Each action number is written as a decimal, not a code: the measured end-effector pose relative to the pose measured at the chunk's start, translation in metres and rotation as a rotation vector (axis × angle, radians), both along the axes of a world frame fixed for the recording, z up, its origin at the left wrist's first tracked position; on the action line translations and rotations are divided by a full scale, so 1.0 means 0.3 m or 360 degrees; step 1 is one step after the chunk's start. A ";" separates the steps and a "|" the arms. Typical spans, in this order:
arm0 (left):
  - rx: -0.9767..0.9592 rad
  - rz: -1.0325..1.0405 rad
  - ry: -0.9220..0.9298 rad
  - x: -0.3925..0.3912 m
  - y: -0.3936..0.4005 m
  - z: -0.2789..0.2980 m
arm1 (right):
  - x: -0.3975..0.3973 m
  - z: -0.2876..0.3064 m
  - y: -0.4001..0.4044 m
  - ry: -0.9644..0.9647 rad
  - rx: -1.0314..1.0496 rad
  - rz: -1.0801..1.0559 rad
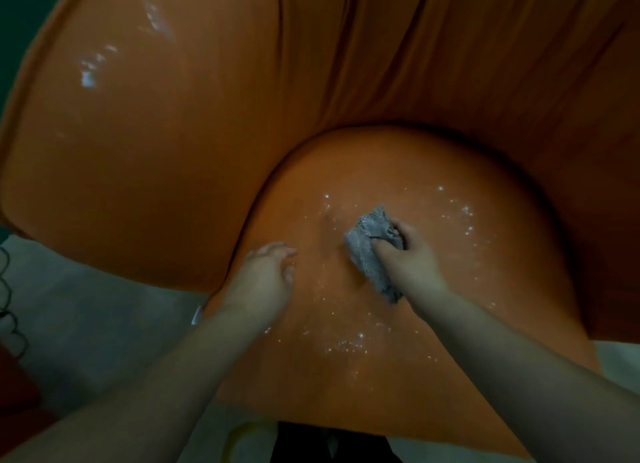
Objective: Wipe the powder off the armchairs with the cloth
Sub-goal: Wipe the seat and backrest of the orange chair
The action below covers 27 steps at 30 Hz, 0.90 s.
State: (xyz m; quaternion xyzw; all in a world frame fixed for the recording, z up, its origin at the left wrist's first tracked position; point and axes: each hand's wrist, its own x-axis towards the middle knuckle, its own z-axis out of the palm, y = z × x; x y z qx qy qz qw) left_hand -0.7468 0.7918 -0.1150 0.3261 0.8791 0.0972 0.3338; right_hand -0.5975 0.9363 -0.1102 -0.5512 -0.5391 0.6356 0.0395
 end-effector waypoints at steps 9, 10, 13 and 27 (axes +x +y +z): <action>0.0371 0.0397 -0.0412 -0.021 0.036 -0.133 | -0.066 -0.125 0.017 0.0190 -0.0258 0.0016; 0.0437 0.0415 -0.0520 -0.027 0.043 -0.135 | -0.069 -0.125 0.017 0.0234 -0.0313 0.0050; 0.0476 0.0366 -0.0747 -0.051 0.070 -0.130 | -0.077 -0.127 0.012 0.0326 -0.0415 0.0067; 0.0462 0.1255 -0.1464 -0.051 0.160 -0.060 | -0.104 -0.189 -0.057 -0.0022 0.1133 0.1007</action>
